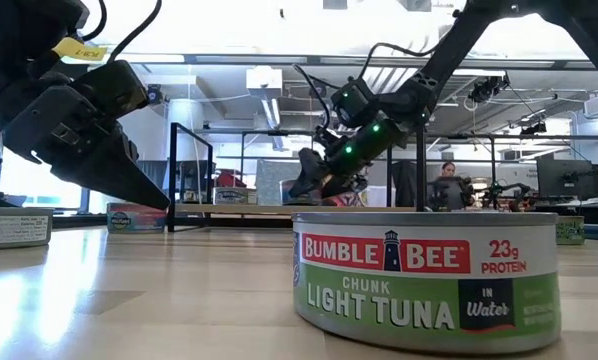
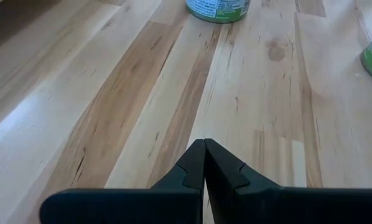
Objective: Stack canned seafood by type on shelf
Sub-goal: Put the center blue tuna can on the shelf
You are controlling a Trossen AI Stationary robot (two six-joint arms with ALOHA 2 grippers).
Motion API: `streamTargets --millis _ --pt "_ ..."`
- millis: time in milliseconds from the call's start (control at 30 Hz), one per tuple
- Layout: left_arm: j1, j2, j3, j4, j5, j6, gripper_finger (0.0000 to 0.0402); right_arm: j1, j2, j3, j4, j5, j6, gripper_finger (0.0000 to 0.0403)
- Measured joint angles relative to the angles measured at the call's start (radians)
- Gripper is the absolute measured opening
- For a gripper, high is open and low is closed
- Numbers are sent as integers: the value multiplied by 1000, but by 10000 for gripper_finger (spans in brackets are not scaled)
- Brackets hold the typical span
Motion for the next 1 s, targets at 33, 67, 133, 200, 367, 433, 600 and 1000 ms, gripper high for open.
streamTargets --millis 33,67,133,200,367,433,600,1000 --pt "0 0 0 0 0 2 0 0 0 0 0 -20 -6 361" --pt "0 0 0 0 0 2 0 0 0 0 0 -42 -7 361" --pt "0 0 0 0 0 3 0 -2 0 0 -1 -72 -8 362" --pt "0 0 0 0 0 4 0 -2 0 0 -11 -73 -24 366" --pt "0 0 0 0 1 5 0 -6 0 0 -24 -104 -29 393" --pt "0 0 0 0 0 5 0 -6 1 0 -32 -93 -31 394" --pt "0 0 0 0 0 5 0 -6 1 0 -28 -87 -33 394" --pt "0 0 0 -2 0 5 0 -6 -20 -1 -28 -92 -60 385"
